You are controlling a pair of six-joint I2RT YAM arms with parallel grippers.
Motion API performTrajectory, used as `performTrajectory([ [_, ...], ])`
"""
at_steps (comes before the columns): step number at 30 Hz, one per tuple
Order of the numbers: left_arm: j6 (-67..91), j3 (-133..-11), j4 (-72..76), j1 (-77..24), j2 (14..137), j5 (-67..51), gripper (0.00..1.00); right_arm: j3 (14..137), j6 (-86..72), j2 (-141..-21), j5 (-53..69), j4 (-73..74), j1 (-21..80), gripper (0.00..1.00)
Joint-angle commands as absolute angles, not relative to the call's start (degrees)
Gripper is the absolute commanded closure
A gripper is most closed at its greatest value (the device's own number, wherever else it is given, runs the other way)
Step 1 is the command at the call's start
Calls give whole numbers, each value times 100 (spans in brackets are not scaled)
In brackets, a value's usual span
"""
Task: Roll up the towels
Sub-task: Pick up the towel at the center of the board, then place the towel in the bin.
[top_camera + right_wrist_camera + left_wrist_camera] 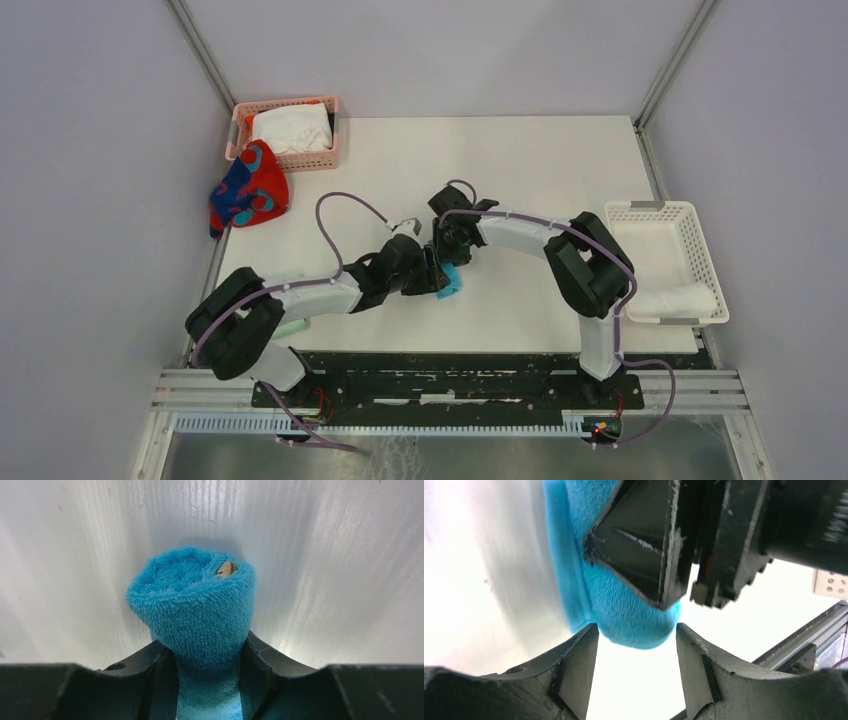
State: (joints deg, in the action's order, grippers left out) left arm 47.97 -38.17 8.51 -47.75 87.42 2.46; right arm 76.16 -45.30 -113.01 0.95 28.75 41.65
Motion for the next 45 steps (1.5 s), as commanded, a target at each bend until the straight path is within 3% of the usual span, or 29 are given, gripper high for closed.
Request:
performTrajectory([
  [1, 4680, -3746, 95, -4771, 7760, 481, 33, 7587, -4098, -11437, -805, 3912, 4242, 67],
  [12, 3377, -4837, -2461, -3441, 6223, 962, 27, 7840, -4016, -10168, -1735, 4625, 3573, 80],
  [19, 2026, -5493, -2925, -3107, 5979, 1740, 25, 7662, -3972, -8601, -1591, 4874, 1808, 84],
  [28, 1868, -5097, -2690, -3094, 5860, 1963, 24, 7029, -4378, -7392, -1219, 4686, -947, 86],
  [36, 1837, -5023, -2636, -3095, 5896, 1982, 23, 6019, -4715, -7302, -863, 3769, -2585, 87],
  [45, 1846, -4992, -2613, -3094, 5984, 1942, 23, 5341, -4686, -7975, -720, 3174, -3363, 87],
])
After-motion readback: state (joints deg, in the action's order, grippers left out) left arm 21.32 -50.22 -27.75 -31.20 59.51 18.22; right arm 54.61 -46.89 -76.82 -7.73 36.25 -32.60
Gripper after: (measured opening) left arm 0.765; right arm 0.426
